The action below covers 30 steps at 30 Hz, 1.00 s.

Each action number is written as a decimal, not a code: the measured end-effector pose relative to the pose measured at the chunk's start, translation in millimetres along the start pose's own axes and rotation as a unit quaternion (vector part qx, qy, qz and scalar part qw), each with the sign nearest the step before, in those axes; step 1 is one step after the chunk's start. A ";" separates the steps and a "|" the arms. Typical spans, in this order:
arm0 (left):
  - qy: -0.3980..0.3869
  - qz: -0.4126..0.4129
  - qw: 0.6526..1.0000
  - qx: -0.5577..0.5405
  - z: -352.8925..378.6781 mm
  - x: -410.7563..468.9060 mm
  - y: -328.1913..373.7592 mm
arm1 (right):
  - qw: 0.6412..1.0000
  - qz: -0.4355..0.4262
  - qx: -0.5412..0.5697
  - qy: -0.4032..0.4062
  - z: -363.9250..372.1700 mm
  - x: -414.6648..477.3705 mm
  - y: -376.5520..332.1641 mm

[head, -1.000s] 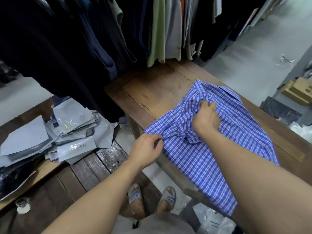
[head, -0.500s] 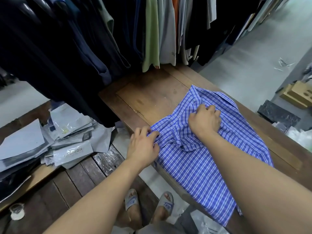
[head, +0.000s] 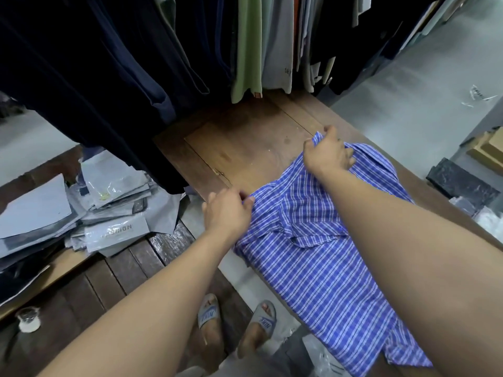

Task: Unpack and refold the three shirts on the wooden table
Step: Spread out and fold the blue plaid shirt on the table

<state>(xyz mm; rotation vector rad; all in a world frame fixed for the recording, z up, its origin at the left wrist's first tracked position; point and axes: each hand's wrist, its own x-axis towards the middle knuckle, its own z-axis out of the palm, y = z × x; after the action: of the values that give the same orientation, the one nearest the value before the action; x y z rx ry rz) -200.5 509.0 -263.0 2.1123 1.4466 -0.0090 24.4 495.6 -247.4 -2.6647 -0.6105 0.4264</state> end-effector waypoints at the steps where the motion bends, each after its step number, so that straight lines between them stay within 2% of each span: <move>1: -0.005 0.001 1.000 0.008 0.4 1.9 1.3 | 1.000 0.010 0.008 -0.007 0.5 2.3 0.2; 4: -0.013 -0.014 1.000 -0.024 0.2 8.4 -3.0 | 0.997 0.032 0.065 -0.018 -1.5 6.4 2.0; 7: -0.009 -0.054 0.997 -0.057 -5.7 14.2 -6.2 | 0.992 0.046 0.115 0.011 -2.4 11.4 8.6; 9: -0.004 -0.046 0.998 -0.045 -9.2 15.2 -4.5 | 0.990 0.049 0.129 0.028 -0.6 10.6 11.1; 15: 0.012 0.001 1.000 -0.005 -5.7 7.1 -3.6 | 0.978 -0.029 0.205 0.040 -6.0 14.0 8.2; 17: 0.043 0.004 0.999 -0.006 -3.4 4.7 -7.5 | 0.980 -0.058 0.188 0.040 -10.9 14.7 7.9; 21: 0.160 -0.022 0.986 -0.047 5.5 -6.6 -20.9 | 0.983 -0.153 0.046 0.086 -7.1 -6.1 12.6; 24: 0.198 -0.129 0.957 -0.171 8.9 -16.7 -33.2 | 0.966 -0.247 -0.008 0.079 9.5 -41.2 16.1; 27: 0.101 -0.243 0.913 -0.312 28.0 -15.7 -52.4 | 0.943 -0.325 -0.070 0.029 30.1 -71.6 18.9; 30: -0.003 -0.301 0.843 -0.445 49.4 -19.4 -64.0 | 0.926 -0.369 -0.081 0.006 41.9 -92.3 17.9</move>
<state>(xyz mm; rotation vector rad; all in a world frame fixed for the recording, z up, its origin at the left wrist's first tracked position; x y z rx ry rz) -248.4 485.9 -327.0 0.8736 1.6150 0.3485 -64.1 449.6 -273.0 -2.3284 -1.6094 0.1392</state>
